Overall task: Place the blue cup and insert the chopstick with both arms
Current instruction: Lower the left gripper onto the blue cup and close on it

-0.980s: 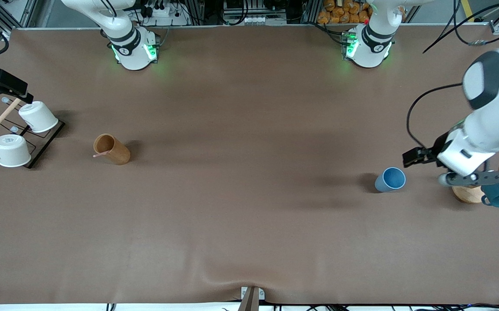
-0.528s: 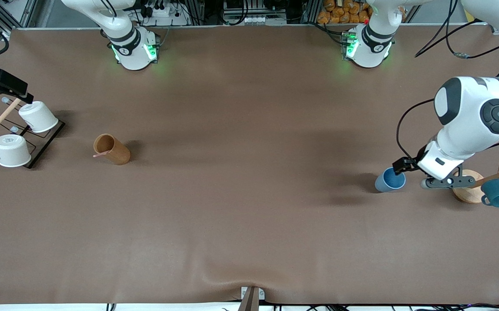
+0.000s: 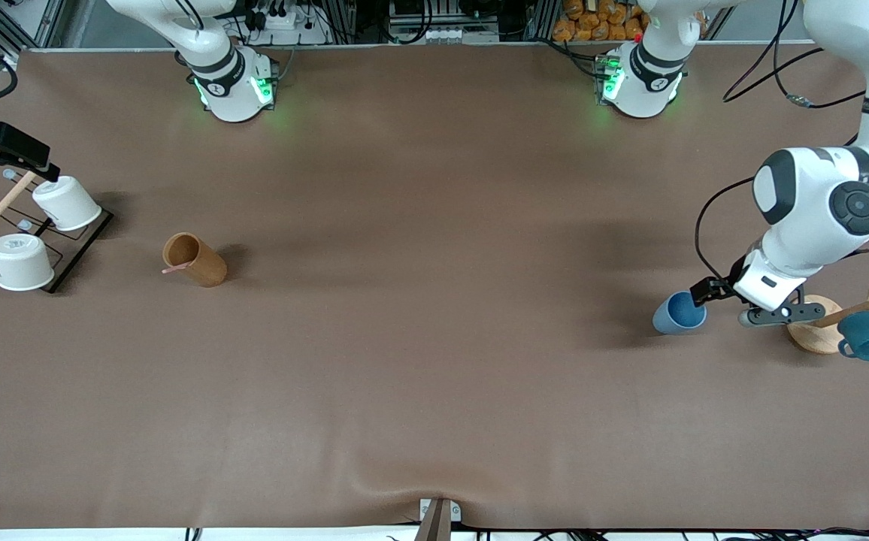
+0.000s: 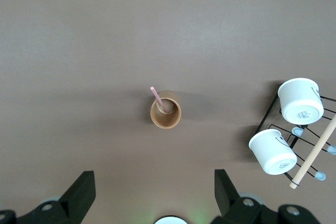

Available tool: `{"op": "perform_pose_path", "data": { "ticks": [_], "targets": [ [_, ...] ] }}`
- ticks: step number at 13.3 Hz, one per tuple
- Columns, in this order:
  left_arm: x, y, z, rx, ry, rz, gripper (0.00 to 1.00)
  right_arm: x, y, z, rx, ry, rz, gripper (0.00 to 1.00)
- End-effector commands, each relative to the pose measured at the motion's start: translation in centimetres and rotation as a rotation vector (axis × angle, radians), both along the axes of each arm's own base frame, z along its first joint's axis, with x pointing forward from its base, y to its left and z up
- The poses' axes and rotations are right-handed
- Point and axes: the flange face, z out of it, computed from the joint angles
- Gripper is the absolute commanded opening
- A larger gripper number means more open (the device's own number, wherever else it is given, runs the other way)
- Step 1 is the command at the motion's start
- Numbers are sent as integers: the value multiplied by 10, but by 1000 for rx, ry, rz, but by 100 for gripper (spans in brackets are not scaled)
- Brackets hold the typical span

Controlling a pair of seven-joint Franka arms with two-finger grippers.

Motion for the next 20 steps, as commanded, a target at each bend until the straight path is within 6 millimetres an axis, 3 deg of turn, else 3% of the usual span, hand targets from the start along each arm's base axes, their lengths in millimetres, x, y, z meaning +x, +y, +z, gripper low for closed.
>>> {"op": "perform_pose_path", "data": {
  "ticks": [1, 2, 6, 7, 9, 11, 15, 17, 20],
  "targets": [
    [1, 0, -12, 7, -7, -13, 100, 1, 1, 1, -1, 2, 0, 100],
    [2, -1, -18, 4, -4, -14, 100, 1, 1, 1, -2, 0, -1, 100],
    [4, 0, -37, -2, 3, -13, 54, 3, -2, -3, -2, 6, -7, 100],
    [5, 0, -43, -4, 9, -13, 41, 3, -3, -2, -2, 5, -7, 100],
    [6, -3, -45, -5, 8, -19, 0, 2, -2, 0, -2, 2, -4, 100],
    [7, -3, -30, -1, -12, -23, 0, -1, -2, 7, -2, -11, -5, 100],
    [12, -6, 24, 15, -34, -34, 0, 2, -8, 0, -8, 0, -15, 100],
    [16, -8, 50, 21, -9, -35, 0, 0, -6, 6, -11, -9, -9, 100],
    [25, -51, 88, 9, 14, -84, 0, 3, -1, 2, -21, -5, -3, 100]
  ]
}}
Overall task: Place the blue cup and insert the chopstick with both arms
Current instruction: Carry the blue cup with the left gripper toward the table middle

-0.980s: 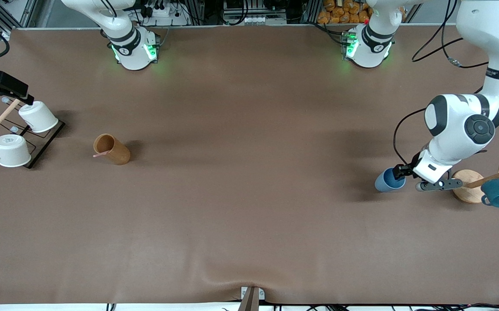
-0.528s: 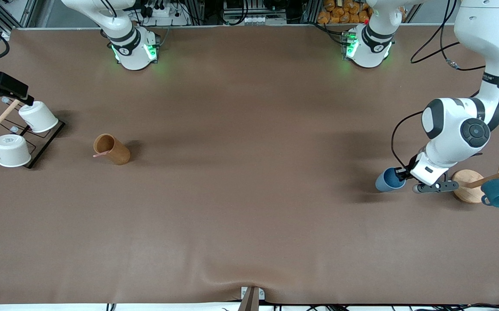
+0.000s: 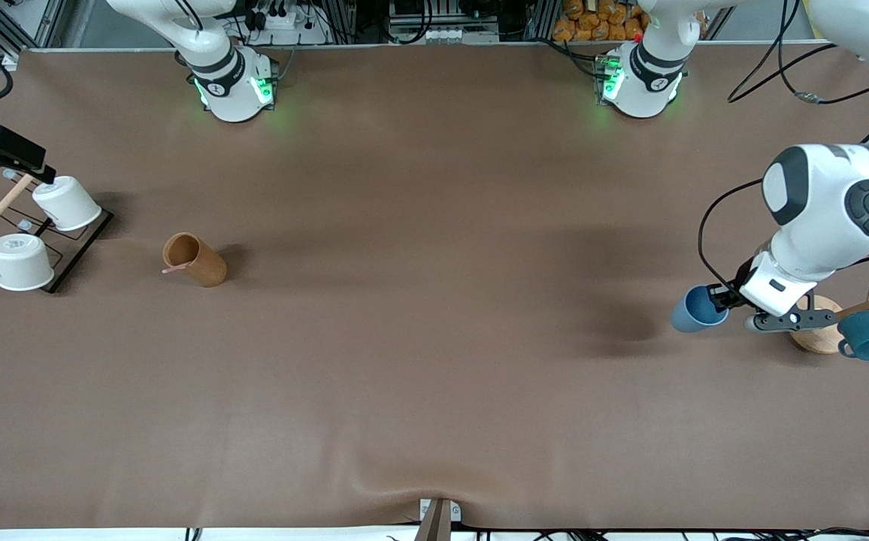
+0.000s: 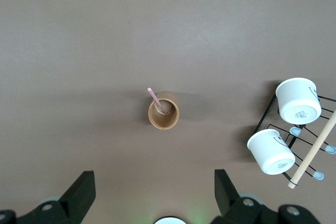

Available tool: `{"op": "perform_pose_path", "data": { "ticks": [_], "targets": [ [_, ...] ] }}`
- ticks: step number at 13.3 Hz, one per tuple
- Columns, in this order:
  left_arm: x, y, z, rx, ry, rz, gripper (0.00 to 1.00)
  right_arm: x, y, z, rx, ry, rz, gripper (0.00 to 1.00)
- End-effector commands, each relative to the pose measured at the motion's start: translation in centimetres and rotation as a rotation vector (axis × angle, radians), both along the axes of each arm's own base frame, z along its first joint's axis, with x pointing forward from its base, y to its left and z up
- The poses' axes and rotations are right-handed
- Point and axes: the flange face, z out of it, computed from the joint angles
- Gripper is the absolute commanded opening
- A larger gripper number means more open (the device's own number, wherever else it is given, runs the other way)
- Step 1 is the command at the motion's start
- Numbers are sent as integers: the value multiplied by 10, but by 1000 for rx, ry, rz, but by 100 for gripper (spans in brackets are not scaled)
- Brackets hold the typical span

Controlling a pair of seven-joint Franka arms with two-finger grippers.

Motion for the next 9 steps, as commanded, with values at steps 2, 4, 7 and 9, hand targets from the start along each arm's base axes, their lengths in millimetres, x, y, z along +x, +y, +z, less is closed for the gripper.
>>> {"op": "perform_pose_path", "data": {
  "ticks": [2, 4, 7, 9],
  "targets": [
    [8, -44, 46, 2, 2, -64, 0, 0, -3, 3, -18, -2, -5, 100],
    [9, -66, 70, -4, -9, -98, 0, -1, 0, 6, -18, -10, 1, 100],
    [11, -110, 101, -28, -16, -113, 0, 1, 2, 2, -18, -2, 4, 100],
    [1, -161, 101, -54, -9, -74, 0, 1, 1, 2, -16, -3, 1, 100]
  ]
}}
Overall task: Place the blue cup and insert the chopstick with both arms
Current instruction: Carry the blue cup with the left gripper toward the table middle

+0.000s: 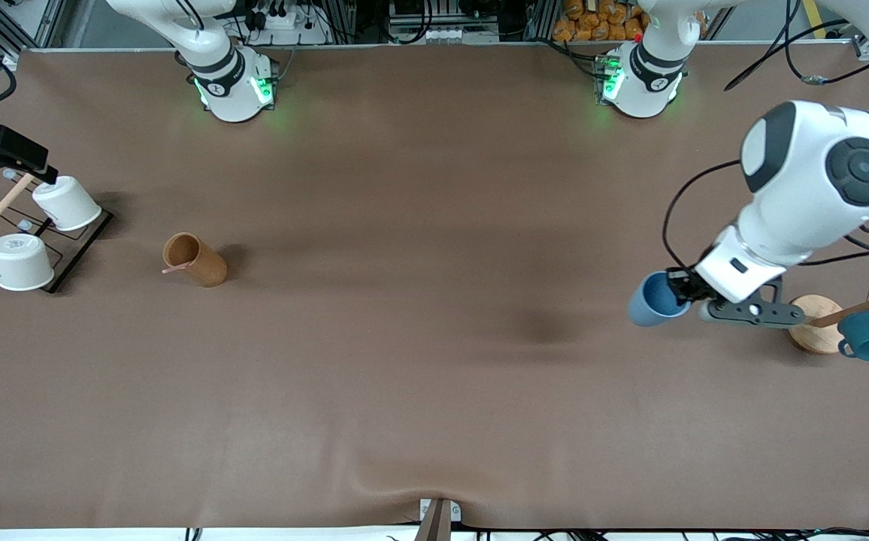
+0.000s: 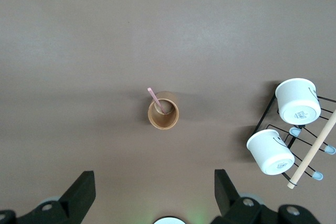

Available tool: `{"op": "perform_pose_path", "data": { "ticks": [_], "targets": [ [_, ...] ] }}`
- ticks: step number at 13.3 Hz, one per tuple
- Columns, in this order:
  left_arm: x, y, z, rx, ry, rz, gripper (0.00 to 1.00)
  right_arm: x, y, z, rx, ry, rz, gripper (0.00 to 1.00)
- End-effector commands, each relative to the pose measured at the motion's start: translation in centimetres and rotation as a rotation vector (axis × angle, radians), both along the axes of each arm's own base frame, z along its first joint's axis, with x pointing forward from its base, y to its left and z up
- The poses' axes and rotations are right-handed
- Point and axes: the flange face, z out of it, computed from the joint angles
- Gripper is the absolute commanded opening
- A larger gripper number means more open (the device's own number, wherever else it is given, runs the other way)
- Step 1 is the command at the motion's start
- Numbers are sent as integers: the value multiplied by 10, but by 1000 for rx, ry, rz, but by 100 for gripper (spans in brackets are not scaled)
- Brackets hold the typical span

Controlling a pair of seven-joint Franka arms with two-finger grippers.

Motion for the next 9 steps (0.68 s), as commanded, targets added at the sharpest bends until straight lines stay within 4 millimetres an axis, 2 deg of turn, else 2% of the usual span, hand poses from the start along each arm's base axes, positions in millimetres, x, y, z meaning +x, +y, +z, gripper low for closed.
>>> {"op": "perform_pose_path", "data": {
  "ticks": [1, 2, 4, 6, 8, 9],
  "targets": [
    [-10, -63, 1, -11, 20, 54, 0, 1, 0, 2, -16, -3, 0, 100],
    [-13, -90, -4, -24, 32, 62, 0, 1, -2, -1, -15, 3, -5, 100],
    [-32, -158, -21, -40, 67, 84, 0, 6, 1, -7, -14, 11, 2, 100],
    [-48, -216, -38, -48, 96, 155, 0, 7, 4, -9, -14, 14, 6, 100],
    [-70, -270, -55, -18, 87, 173, 0, 6, 6, -7, -9, 9, 10, 100],
    [-80, -288, -71, 2, 97, 181, 0, 7, 6, -7, -8, 9, 10, 100]
  ]
}}
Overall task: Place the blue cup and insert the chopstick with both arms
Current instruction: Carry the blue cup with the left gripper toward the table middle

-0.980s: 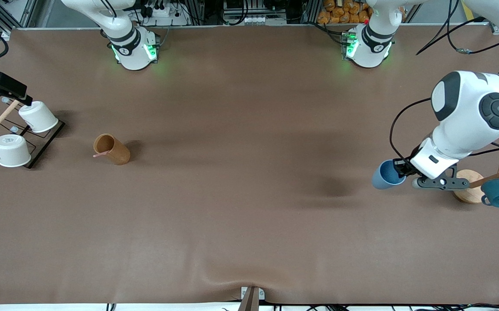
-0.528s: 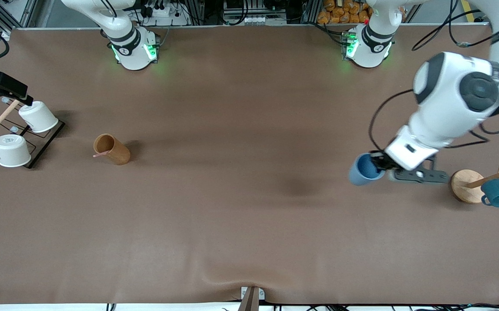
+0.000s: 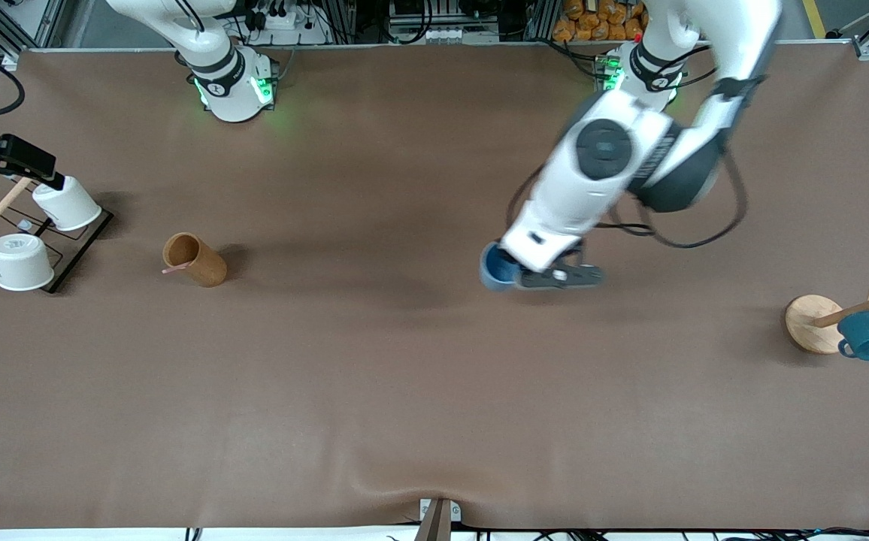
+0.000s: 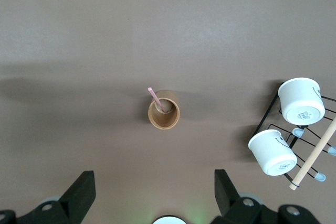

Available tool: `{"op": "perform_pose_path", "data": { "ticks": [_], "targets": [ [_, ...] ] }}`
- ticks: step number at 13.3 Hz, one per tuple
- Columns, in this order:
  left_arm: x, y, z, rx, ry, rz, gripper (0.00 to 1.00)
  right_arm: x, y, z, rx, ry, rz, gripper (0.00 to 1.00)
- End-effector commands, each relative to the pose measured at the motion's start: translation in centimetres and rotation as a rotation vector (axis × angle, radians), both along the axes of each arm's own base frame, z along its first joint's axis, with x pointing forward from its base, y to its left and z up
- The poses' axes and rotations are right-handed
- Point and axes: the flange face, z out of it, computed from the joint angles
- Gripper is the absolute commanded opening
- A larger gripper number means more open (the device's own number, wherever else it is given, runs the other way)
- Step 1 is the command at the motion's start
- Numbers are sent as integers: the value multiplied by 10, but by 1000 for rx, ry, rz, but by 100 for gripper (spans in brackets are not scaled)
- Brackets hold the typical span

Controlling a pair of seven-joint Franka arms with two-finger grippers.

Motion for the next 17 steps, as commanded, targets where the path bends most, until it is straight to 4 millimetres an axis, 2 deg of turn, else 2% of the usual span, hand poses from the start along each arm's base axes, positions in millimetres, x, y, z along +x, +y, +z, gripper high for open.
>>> {"op": "perform_pose_path", "data": {
  "ticks": [1, 3, 6, 7, 9, 11, 14, 15, 16, 17],
  "targets": [
    [-12, -50, -29, 35, 3, 32, 0, 0, 3, 4, -3, -9, 4, 100],
    [-19, -74, -54, 28, -4, 75, 0, 1, 11, 4, 2, -10, 17, 100],
    [-20, -78, -96, 70, -3, 76, 0, 8, 43, -3, 2, -15, 72, 100],
    [-20, -79, -103, 71, 3, 74, 0, 11, 55, -8, 2, -6, 92, 100],
    [-30, -93, -112, 51, -4, 52, 0, 15, 60, -19, 0, 14, 100, 100],
    [-28, -93, -125, 43, -2, 52, 0, 28, 60, -47, -5, 71, 101, 100],
    [-34, -93, -133, 51, 8, 44, 0, 47, 60, -89, -13, 139, 96, 100],
    [-35, -94, -137, 54, 14, 43, 7, 53, 59, -104, -24, 164, 99, 100],
    [-35, -94, -140, 55, 17, 44, 20, 60, 59, -123, -35, 193, 104, 100],
    [-34, -94, -140, 54, 16, 43, 47, 68, 51, -148, -43, 234, 93, 100]
  ]
}}
